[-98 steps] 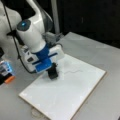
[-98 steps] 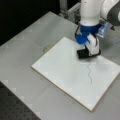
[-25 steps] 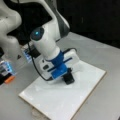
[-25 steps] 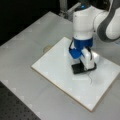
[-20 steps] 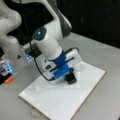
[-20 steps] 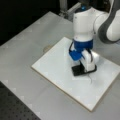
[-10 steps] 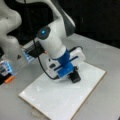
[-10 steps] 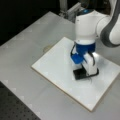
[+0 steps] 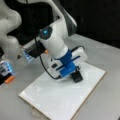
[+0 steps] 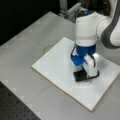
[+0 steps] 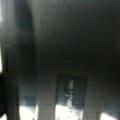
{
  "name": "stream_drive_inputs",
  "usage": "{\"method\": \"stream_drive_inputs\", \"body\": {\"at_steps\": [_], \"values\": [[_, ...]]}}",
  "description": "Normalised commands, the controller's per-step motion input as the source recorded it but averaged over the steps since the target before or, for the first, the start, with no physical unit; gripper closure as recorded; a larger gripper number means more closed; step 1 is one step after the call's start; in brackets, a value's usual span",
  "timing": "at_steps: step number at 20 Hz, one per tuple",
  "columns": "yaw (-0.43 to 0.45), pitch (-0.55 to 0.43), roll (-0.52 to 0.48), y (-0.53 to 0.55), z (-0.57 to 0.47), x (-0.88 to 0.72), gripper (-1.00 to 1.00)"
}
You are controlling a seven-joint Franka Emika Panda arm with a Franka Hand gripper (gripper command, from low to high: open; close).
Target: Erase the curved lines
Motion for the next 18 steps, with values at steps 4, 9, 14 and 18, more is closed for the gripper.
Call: {"method": "stream_drive_inputs", "body": {"at_steps": [4, 9, 14, 18], "values": [[-0.3, -0.217, 0.022, 0.38, -0.64, -0.03, 1.0], [-0.341, -0.215, 0.019, 0.42, -0.67, -0.02, 1.0], [-0.354, -0.2, 0.023, 0.39, -0.68, -0.06, 1.0], [-0.354, -0.199, 0.033, 0.38, -0.68, -0.04, 1.0]]}}
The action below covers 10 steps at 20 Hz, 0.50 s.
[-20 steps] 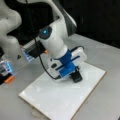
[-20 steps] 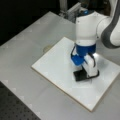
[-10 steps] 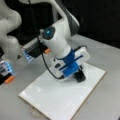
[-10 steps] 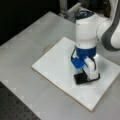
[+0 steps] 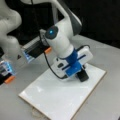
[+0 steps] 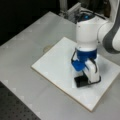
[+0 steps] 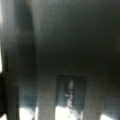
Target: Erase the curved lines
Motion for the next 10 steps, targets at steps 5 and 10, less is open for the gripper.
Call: {"method": "stream_drive_inputs", "body": {"at_steps": [5, 10], "values": [[-0.359, -0.194, 0.042, 0.38, -0.69, -0.01, 1.0], [-0.379, -0.195, 0.051, 0.41, -0.7, 0.03, 1.0]]}}
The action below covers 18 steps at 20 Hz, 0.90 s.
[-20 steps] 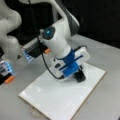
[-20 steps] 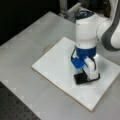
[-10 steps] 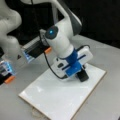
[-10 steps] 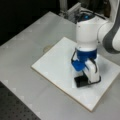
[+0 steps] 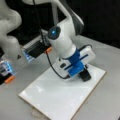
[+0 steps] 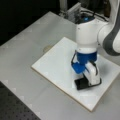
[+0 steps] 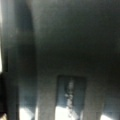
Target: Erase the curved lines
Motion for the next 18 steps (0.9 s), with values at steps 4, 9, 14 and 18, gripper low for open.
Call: {"method": "stream_drive_inputs", "body": {"at_steps": [4, 9, 14, 18], "values": [[-0.392, -0.195, 0.05, 0.42, -0.7, 0.03, 1.0], [-0.41, -0.178, 0.05, 0.42, -0.68, -0.03, 1.0], [-0.363, -0.078, -0.018, 0.33, -0.48, -0.23, 1.0], [-0.263, 0.082, -0.104, 0.21, -0.08, -0.57, 1.0]]}}
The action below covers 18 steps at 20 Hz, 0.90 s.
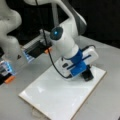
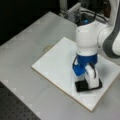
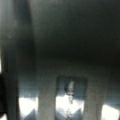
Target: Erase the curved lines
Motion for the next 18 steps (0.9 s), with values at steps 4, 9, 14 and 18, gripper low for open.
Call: {"method": "stream_drive_inputs", "body": {"at_steps": [4, 9, 14, 18], "values": [[-0.084, 0.156, -0.175, 0.09, 0.22, -0.64, 1.0], [0.037, 0.157, -0.176, -0.03, 0.39, -0.19, 1.0], [0.146, 0.222, -0.147, -0.15, 0.42, 0.16, 1.0], [0.223, 0.32, -0.115, -0.31, 0.43, 0.14, 1.0]]}}
